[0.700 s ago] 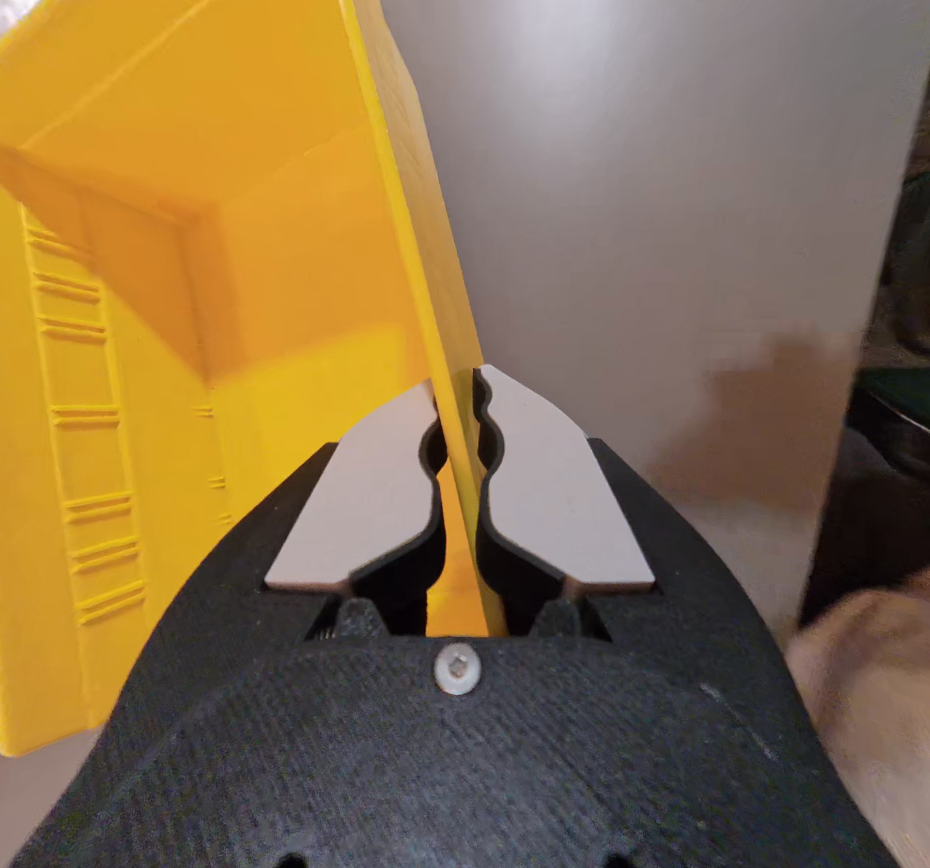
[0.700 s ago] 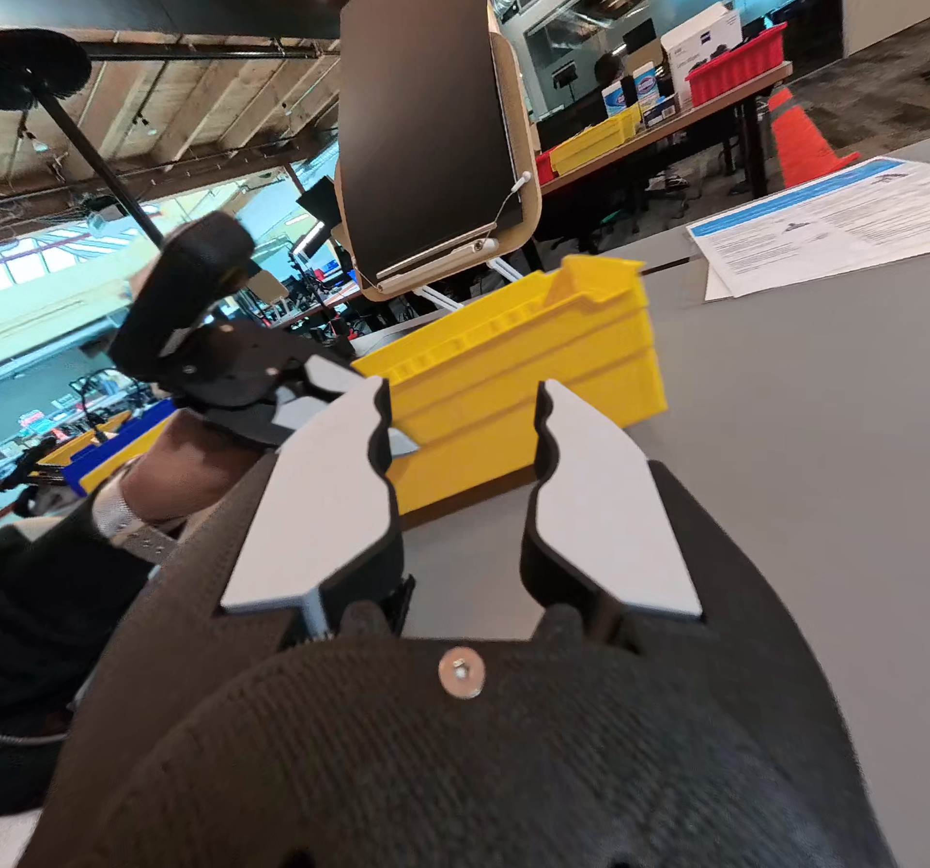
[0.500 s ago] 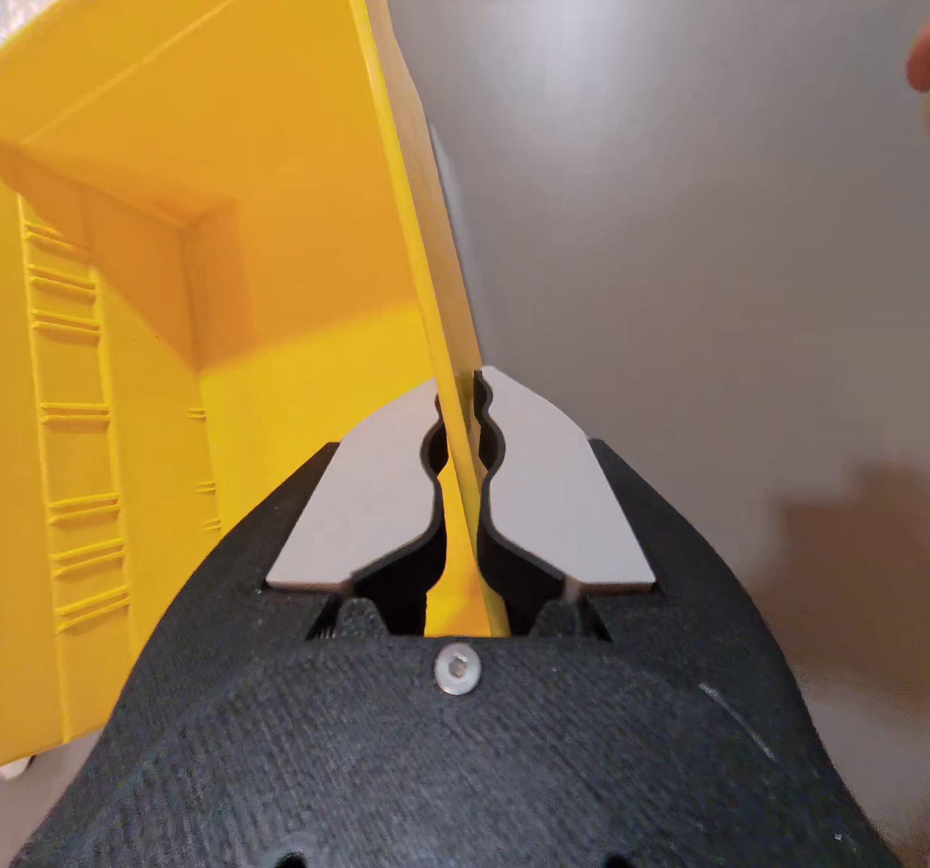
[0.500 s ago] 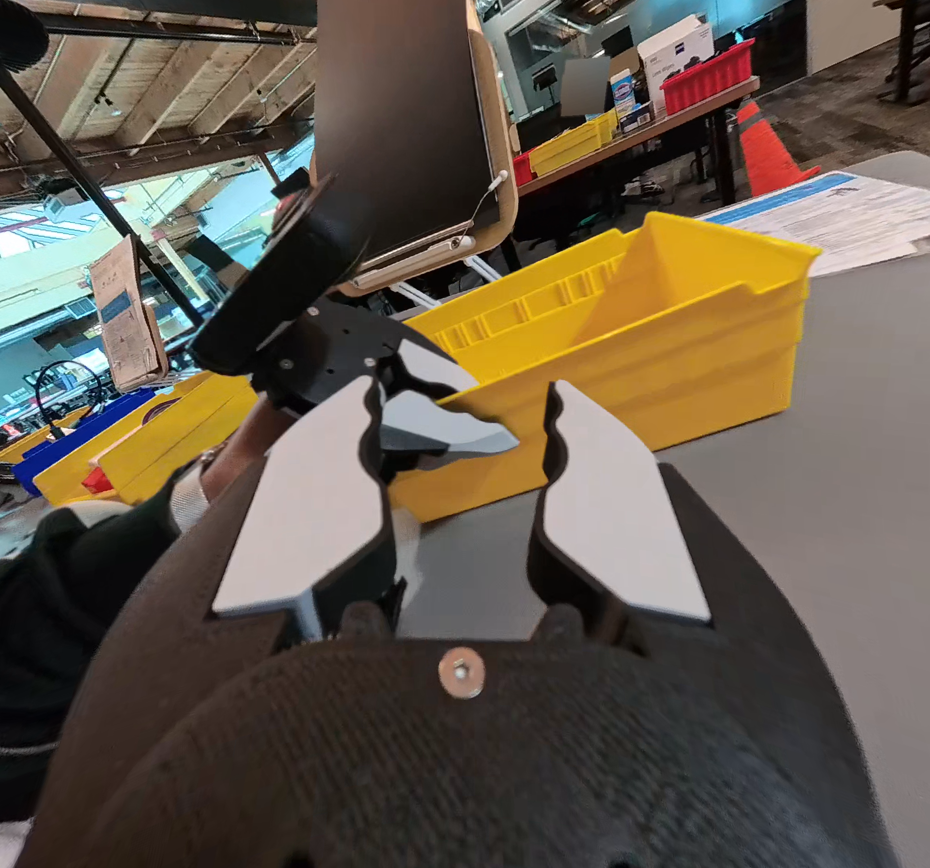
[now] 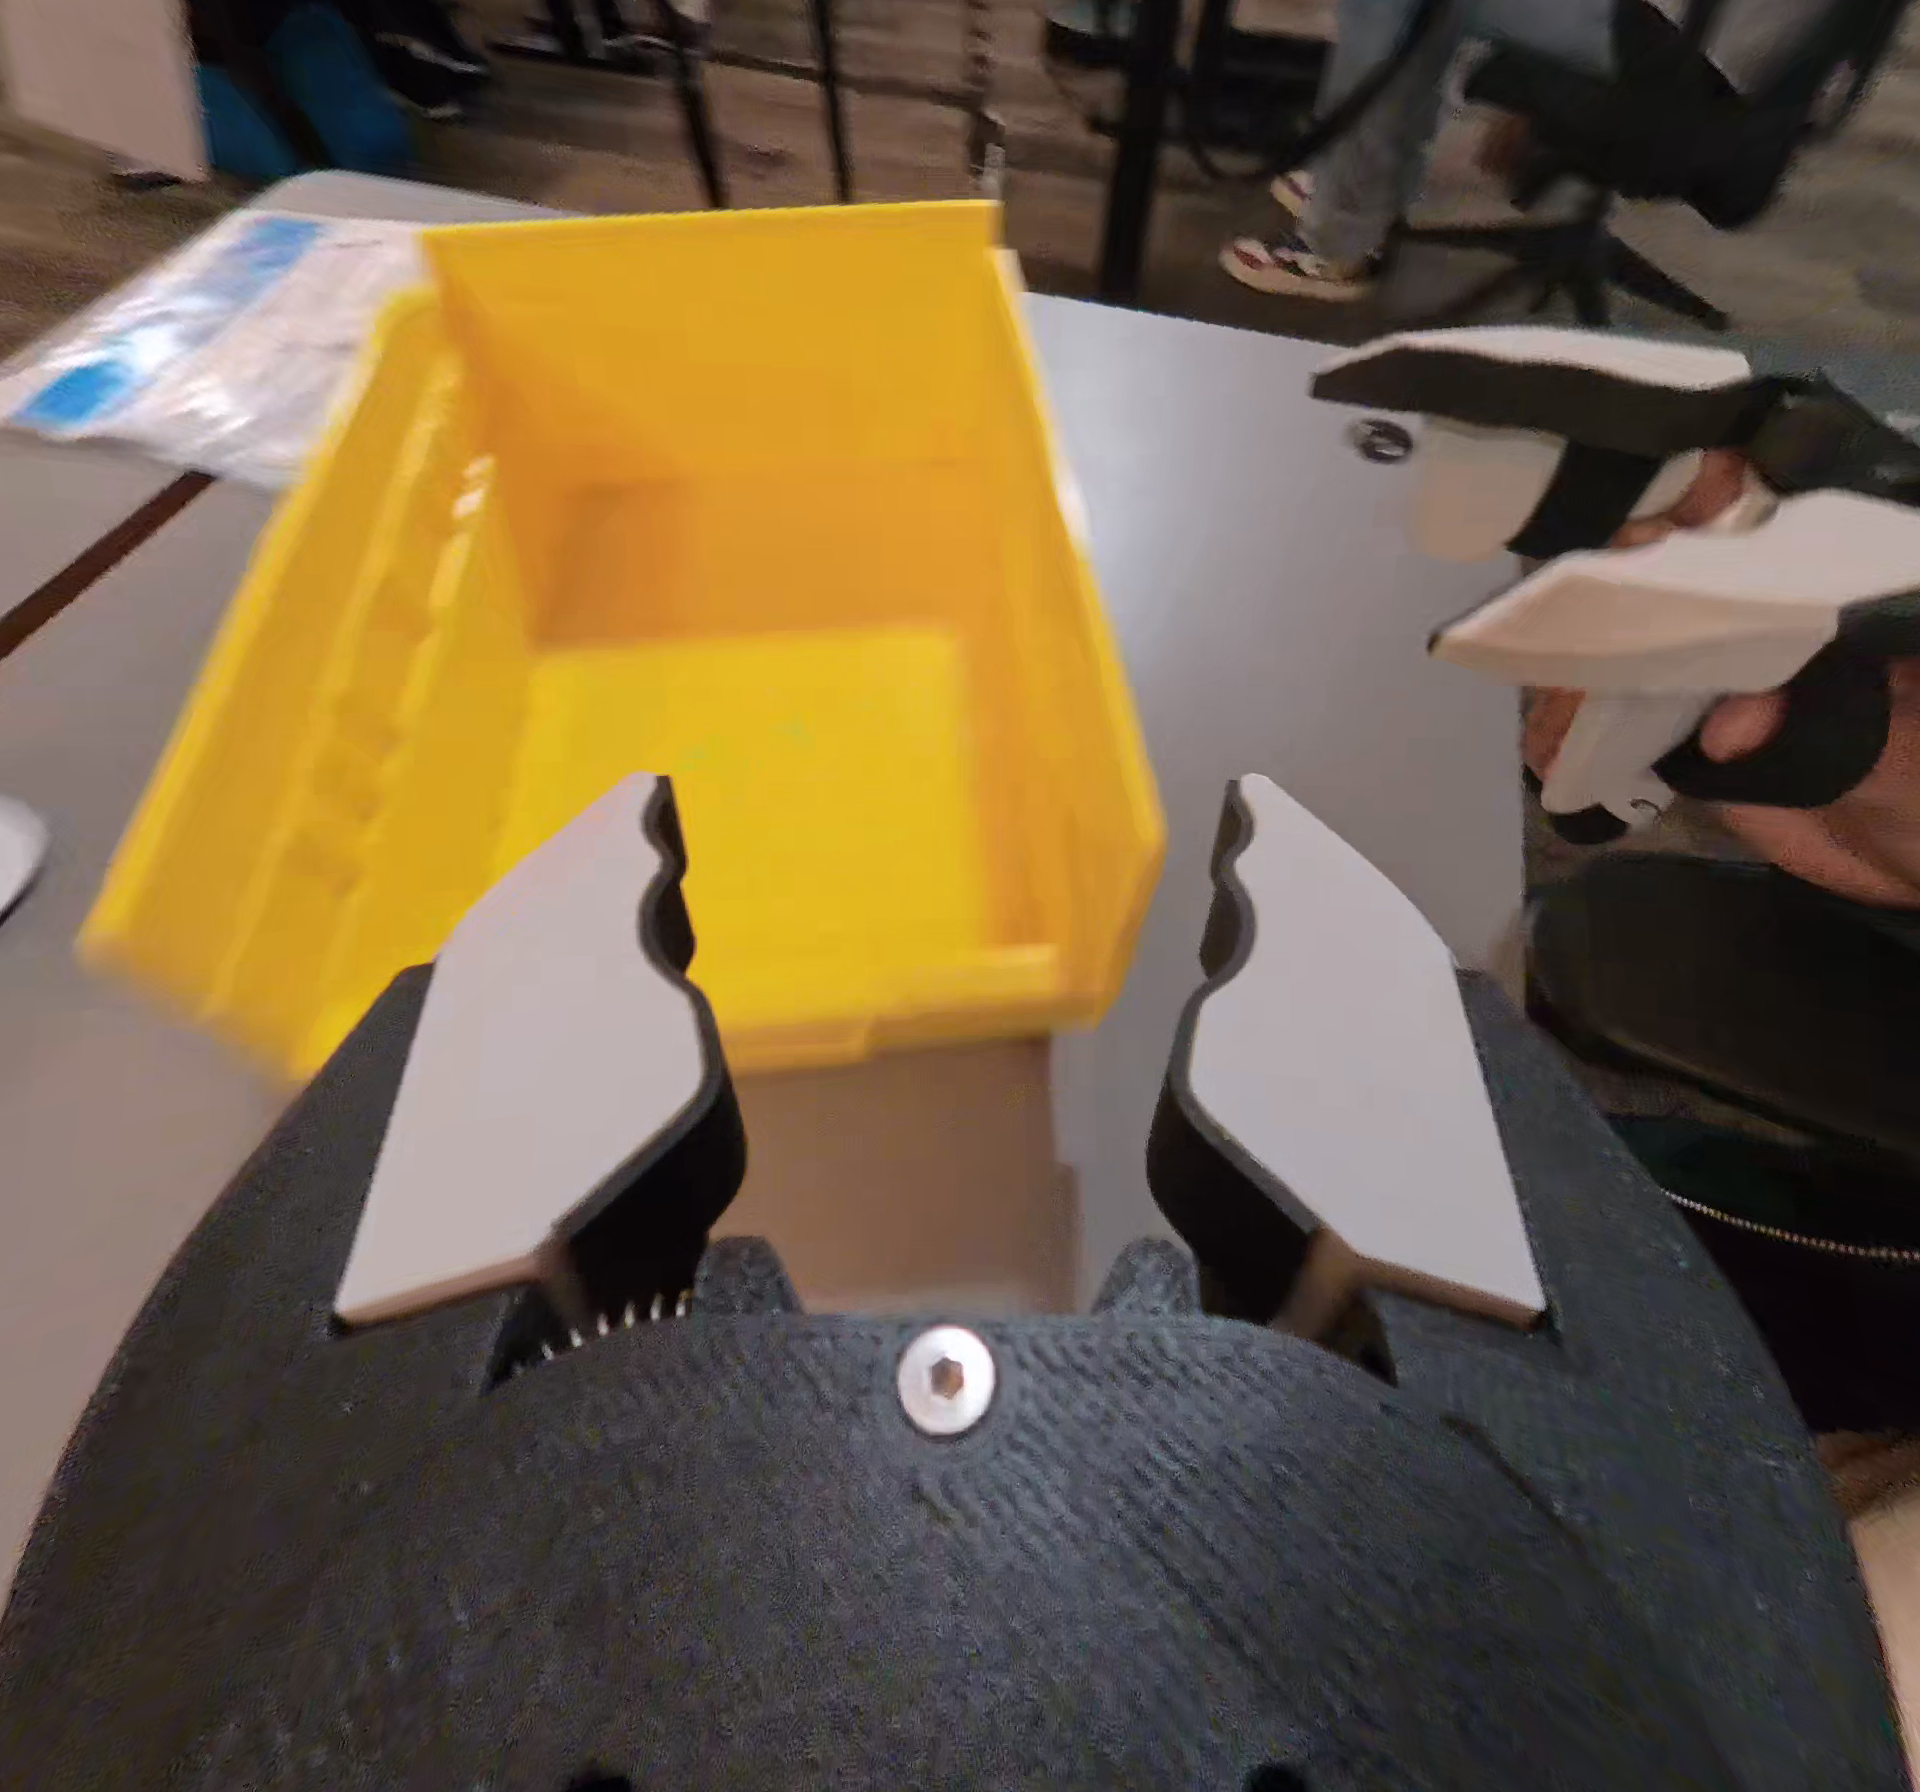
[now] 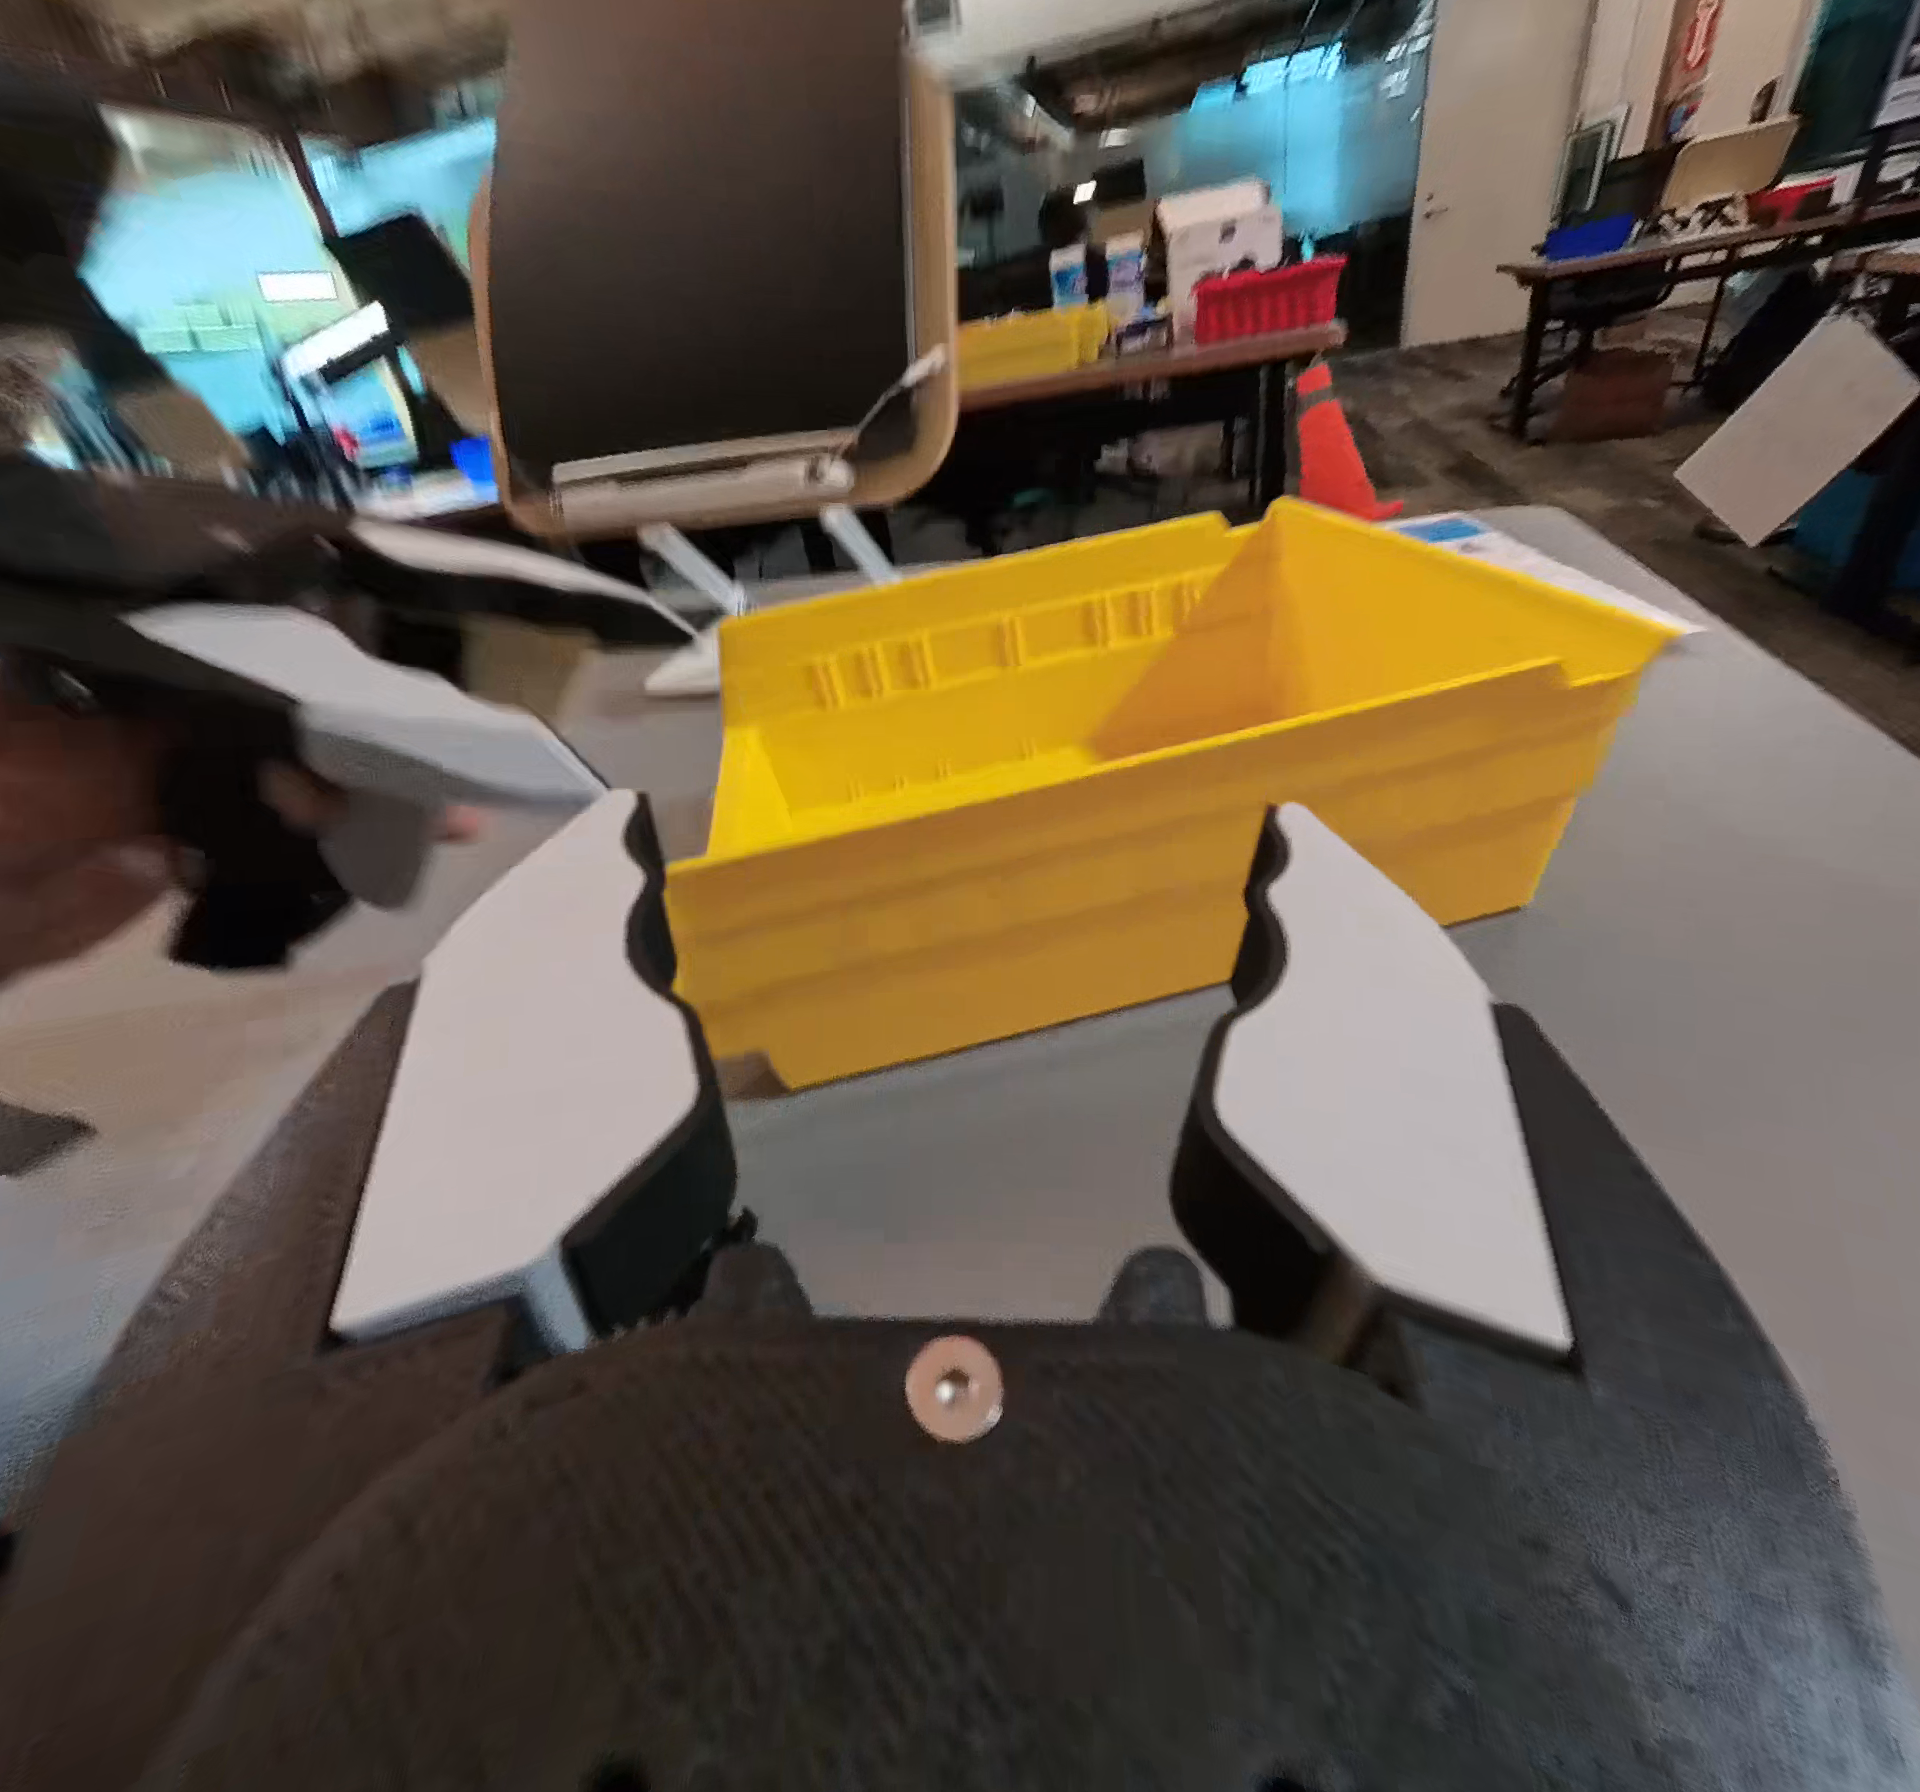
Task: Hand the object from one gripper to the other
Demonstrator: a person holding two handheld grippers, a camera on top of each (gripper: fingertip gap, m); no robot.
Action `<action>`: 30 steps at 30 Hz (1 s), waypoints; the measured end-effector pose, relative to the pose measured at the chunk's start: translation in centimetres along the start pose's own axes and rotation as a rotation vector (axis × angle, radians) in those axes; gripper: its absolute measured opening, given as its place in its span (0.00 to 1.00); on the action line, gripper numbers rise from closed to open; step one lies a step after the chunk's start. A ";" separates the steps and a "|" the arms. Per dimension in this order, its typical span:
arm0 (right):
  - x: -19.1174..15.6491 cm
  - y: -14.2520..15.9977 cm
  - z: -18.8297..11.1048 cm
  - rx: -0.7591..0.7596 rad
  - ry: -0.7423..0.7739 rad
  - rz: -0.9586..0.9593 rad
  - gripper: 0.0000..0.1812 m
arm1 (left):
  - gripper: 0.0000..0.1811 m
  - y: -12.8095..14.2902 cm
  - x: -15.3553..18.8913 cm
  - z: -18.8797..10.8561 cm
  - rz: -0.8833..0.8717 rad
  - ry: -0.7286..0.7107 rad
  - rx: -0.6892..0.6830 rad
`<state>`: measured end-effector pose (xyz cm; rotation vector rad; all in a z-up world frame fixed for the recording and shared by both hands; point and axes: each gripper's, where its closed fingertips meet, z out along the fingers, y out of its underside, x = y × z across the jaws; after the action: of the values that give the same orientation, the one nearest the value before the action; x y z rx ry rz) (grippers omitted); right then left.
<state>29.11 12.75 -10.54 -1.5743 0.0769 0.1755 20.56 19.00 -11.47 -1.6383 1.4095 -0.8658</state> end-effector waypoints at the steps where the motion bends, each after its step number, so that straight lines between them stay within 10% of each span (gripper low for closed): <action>1: -1.1 0.8 0.7 -0.040 -0.010 -0.036 0.63 | 0.55 0.8 -1.4 -2.0 -0.035 -0.043 0.014; 8: -2.7 5.2 7.2 -0.216 0.066 0.096 0.67 | 0.54 9.7 -9.6 -13.4 -0.263 -0.274 0.081; 13: 0.6 4.5 6.7 -0.253 0.094 0.043 0.41 | 0.49 11.6 -10.0 -18.8 -0.338 -0.284 0.320; 18: 8.9 2.4 3.2 -0.182 0.271 0.067 0.10 | 0.47 13.3 -10.2 -19.2 -0.447 -0.206 0.315; 30: 22.3 0.0 -3.9 -0.081 0.416 -0.093 0.05 | 0.37 12.7 -9.1 -18.5 -0.331 -0.198 0.305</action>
<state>51.37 10.21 -14.14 -1.6714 0.3239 -0.2268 -2.78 24.68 -14.43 -1.6877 0.8378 -1.0163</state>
